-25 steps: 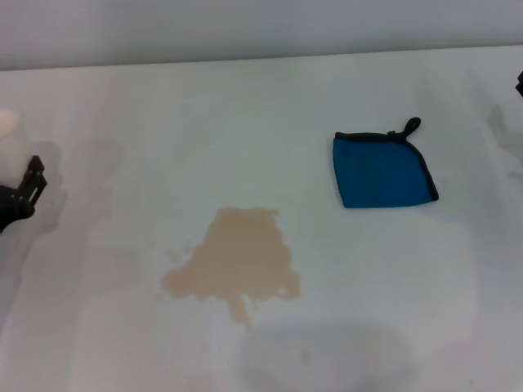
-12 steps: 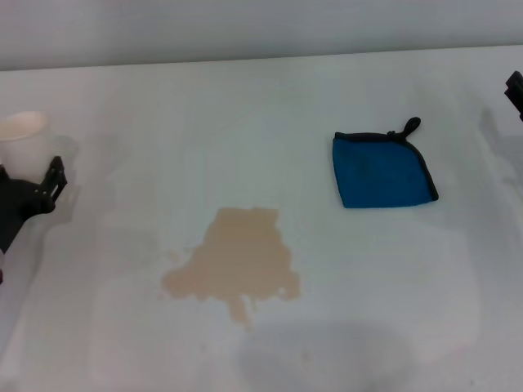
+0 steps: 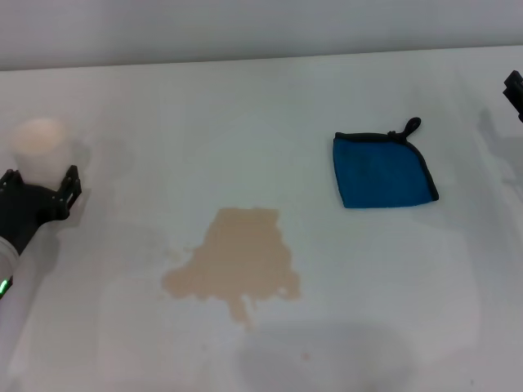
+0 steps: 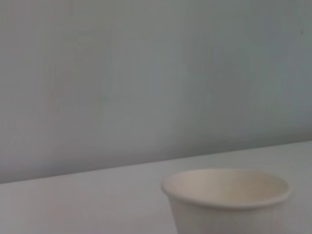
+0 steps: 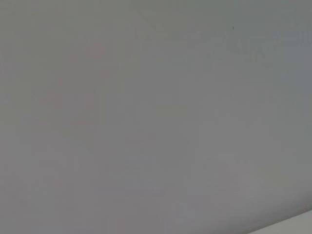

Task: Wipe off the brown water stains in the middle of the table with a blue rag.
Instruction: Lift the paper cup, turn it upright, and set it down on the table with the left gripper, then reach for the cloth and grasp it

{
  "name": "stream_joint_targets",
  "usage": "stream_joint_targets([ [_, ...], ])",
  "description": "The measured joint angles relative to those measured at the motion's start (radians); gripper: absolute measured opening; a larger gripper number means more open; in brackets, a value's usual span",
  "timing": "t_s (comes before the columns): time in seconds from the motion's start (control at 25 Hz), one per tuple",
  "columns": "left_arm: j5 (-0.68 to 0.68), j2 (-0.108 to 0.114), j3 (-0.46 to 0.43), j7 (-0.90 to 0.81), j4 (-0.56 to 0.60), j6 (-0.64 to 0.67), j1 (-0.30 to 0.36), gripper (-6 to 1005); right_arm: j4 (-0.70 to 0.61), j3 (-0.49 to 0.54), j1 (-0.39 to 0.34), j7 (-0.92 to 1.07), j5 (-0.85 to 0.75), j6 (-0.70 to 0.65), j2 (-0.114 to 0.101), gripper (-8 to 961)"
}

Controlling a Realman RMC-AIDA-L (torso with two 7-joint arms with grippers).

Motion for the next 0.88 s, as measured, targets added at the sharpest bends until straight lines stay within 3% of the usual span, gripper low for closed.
stream_joint_targets([
  [0.6,0.003,-0.001,0.001,0.015,0.039,0.001,0.039,631,-0.001,0.000,0.000,0.000,0.000,0.000,0.000,867],
  [0.68,0.003,-0.001,0.001,0.040,0.047,0.002,0.048,749,-0.001,0.000,0.000,0.000,0.000,0.000,0.000,867],
  [0.88,-0.001,-0.001,-0.002,0.083,0.076,0.024,0.079,869,-0.001,0.000,0.000,0.000,0.000,-0.017,0.000,867],
])
